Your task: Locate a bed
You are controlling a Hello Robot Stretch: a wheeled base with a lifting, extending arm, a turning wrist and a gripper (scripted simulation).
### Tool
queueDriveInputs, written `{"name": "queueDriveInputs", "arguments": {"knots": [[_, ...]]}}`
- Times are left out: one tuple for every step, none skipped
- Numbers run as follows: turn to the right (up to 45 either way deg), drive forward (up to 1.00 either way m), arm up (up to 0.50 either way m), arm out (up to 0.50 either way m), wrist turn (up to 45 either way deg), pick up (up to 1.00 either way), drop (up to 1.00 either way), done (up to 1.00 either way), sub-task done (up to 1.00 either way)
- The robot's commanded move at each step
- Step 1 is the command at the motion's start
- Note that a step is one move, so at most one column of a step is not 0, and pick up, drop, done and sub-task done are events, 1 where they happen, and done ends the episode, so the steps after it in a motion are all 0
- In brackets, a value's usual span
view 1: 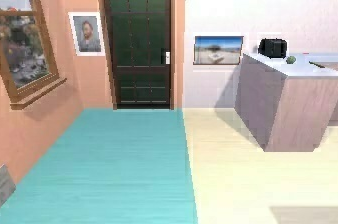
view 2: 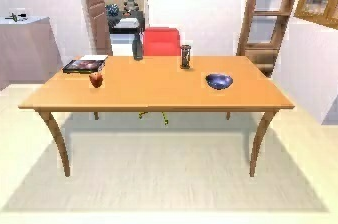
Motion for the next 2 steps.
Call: {"name": "queueDriveInputs", "arguments": {"knots": [[24.0,0.0,0.0,0.0,0.0,0.0,0.0,0.0,0.0],[3.0,0.0,0.0,0.0,0.0,0.0,0.0,0.0,0.0]]}}
